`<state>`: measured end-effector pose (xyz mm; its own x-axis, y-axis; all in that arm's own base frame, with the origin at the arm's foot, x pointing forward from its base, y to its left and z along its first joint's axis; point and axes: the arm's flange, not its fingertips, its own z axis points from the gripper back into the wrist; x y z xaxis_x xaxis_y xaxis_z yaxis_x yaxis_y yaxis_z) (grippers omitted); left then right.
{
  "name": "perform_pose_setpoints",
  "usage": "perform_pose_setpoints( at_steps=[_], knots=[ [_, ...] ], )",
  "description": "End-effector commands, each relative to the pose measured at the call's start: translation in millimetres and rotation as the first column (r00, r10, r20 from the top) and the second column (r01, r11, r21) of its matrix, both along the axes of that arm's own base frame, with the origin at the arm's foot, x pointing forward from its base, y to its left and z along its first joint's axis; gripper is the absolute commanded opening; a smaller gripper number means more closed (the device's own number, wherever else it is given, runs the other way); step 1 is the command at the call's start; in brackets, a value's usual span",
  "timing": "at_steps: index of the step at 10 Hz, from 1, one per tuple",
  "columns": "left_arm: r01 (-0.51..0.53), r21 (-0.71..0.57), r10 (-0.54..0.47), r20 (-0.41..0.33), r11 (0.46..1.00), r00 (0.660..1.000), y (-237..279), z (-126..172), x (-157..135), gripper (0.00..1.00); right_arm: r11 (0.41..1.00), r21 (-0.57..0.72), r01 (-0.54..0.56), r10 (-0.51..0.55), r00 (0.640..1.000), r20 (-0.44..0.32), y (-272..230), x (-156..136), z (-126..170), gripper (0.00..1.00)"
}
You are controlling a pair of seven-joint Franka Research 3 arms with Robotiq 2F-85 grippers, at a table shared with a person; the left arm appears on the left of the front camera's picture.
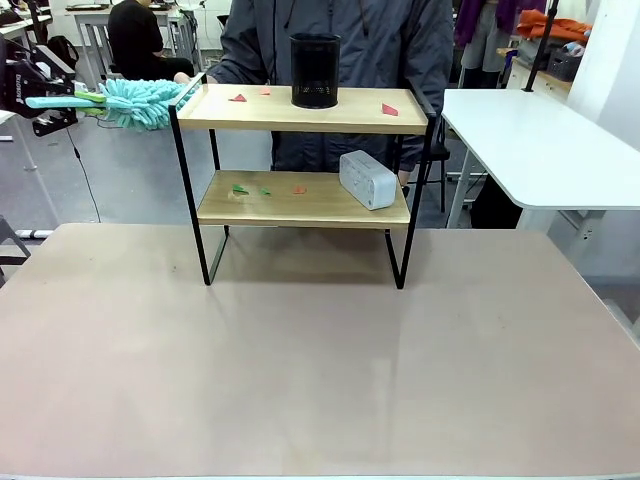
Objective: Clean the shelf.
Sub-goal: Pick up the Duster from the human.
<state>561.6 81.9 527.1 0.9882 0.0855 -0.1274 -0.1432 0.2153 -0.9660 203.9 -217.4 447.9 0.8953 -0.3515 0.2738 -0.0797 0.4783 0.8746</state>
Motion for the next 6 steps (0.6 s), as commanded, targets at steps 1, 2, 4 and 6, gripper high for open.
perform_pose_setpoints(
  at_steps=[1, 2, 4, 6],
  knots=[
    [-0.011, -0.013, 0.012, 0.029, 1.000, 1.000, -4, -3, -7, 0.00, 1.000, 0.001, -0.007, 0.007, 1.000, 0.030, -1, 1, 1, 1.00],
    [-0.002, -0.017, 0.003, 0.022, 1.000, 1.000, -4, -3, -7, 0.00, 1.000, 0.001, -0.007, 0.007, 1.000, 0.030, -1, 1, 1, 1.00],
    [0.005, 0.001, -0.005, 0.051, 1.000, 0.999, 4, 6, -14, 0.00, 1.000, 0.001, -0.007, 0.007, 1.000, 0.030, -1, 1, 1, 1.00],
    [0.026, 0.073, -0.039, 0.172, 0.997, 0.984, 33, 39, -57, 0.00, 1.000, 0.001, -0.007, 0.007, 1.000, 0.030, -1, 1, 1, 1.00]
  ],
)
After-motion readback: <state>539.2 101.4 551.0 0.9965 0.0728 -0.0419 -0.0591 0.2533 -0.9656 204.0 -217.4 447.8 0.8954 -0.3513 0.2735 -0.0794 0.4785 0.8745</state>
